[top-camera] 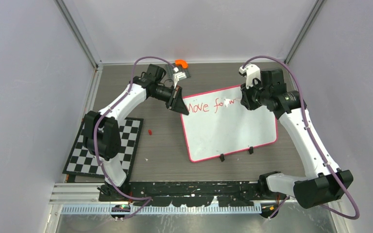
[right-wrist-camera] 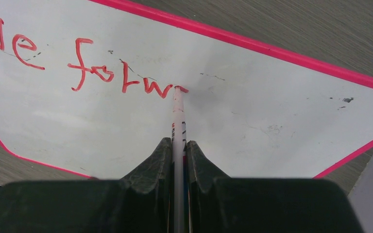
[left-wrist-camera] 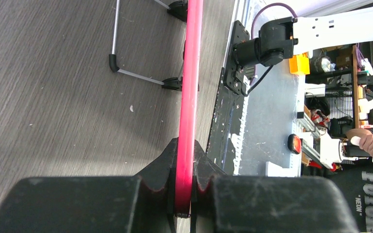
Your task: Write a sentence on the whiteboard
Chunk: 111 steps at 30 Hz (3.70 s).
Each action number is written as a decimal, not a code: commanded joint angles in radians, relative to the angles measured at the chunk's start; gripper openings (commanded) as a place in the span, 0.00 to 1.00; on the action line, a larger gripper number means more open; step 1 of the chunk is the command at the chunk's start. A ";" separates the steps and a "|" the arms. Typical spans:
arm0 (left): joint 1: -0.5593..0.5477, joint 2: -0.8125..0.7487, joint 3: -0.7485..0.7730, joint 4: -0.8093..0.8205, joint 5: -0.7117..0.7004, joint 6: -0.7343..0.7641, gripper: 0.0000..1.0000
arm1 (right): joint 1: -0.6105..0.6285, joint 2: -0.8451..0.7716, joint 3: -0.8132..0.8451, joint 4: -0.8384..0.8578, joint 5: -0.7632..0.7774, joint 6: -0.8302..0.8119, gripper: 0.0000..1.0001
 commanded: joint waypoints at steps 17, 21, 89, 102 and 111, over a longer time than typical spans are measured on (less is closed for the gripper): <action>-0.012 0.009 0.025 0.000 -0.034 0.007 0.00 | -0.011 -0.037 -0.012 0.011 0.051 -0.029 0.00; -0.012 0.010 0.022 0.000 -0.033 0.007 0.00 | -0.012 -0.019 0.014 0.013 0.051 -0.024 0.00; -0.017 0.010 0.033 -0.009 -0.031 0.009 0.00 | -0.017 -0.031 0.052 -0.011 0.071 -0.045 0.00; -0.017 0.013 0.030 -0.011 -0.033 0.012 0.00 | -0.018 0.005 0.042 0.020 0.077 -0.043 0.00; -0.017 0.012 0.031 -0.010 -0.034 0.012 0.00 | -0.024 -0.025 0.001 0.009 0.100 -0.047 0.00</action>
